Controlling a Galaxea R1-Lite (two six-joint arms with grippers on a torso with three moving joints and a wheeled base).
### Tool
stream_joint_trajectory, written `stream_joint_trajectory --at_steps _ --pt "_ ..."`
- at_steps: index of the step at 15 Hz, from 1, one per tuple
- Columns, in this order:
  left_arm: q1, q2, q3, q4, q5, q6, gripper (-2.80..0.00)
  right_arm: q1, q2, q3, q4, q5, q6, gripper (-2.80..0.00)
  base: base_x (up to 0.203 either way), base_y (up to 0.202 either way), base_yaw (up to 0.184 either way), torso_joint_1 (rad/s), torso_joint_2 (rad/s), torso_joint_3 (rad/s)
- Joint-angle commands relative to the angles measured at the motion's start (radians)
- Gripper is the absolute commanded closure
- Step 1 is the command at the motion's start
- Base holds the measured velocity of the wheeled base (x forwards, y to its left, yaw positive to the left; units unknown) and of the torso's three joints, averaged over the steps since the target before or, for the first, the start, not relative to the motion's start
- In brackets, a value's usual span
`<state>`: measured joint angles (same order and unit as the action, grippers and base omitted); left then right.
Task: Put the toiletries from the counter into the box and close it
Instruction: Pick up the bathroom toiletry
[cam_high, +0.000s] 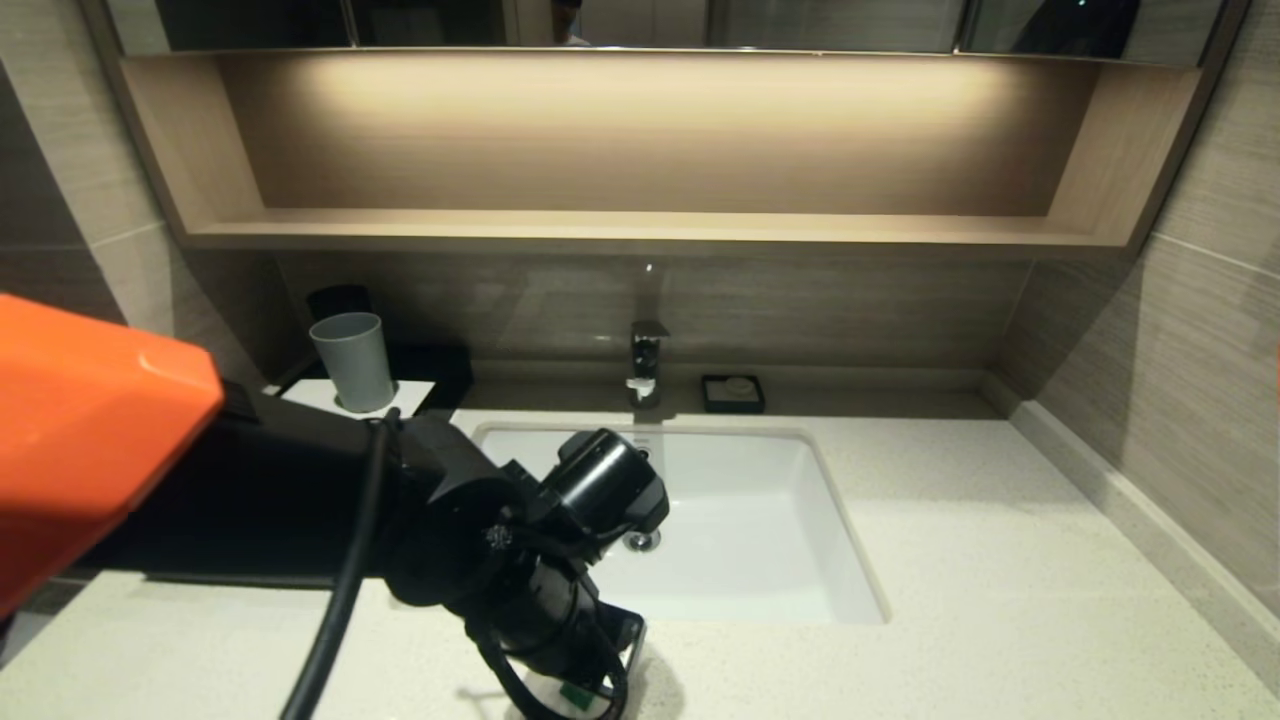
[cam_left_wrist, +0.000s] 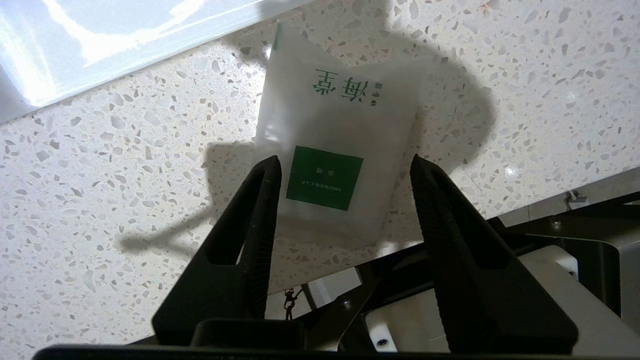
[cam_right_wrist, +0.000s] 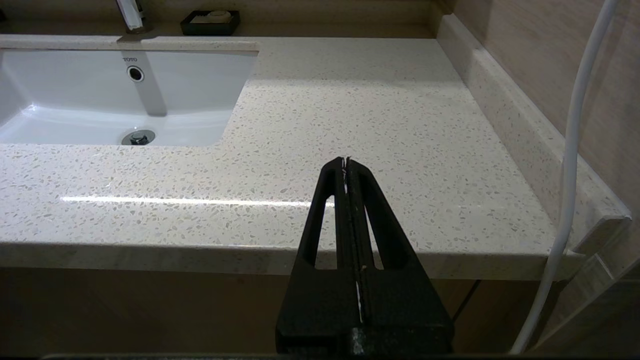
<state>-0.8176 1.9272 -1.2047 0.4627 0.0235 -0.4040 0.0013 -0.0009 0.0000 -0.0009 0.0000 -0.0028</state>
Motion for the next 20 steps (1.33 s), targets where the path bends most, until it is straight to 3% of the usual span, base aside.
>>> stream_joint_trajectory --at_steps 1,7,11,20 --pt "0.000 0.006 0.004 -0.003 0.003 -0.001 -2.80 0.000 0.000 0.002 -0.001 0.000 0.000 0.00 0.000 0.000 0.000 0.000 0.00 0.000" --pt "-0.002 0.023 0.010 -0.018 0.006 0.001 -2.80 0.000 0.001 0.002 0.001 0.000 0.000 0.00 0.000 0.000 0.000 0.000 0.00 0.000" --pt "-0.009 0.061 0.010 -0.033 0.119 -0.004 -2.80 0.000 0.001 0.002 -0.001 0.000 0.000 0.00 0.000 0.000 0.000 0.000 0.00 0.000" --pt "-0.009 0.043 0.010 -0.036 0.116 -0.007 -2.80 0.000 0.000 0.002 0.001 0.000 0.000 0.00 0.000 0.000 0.000 0.000 0.00 0.000"
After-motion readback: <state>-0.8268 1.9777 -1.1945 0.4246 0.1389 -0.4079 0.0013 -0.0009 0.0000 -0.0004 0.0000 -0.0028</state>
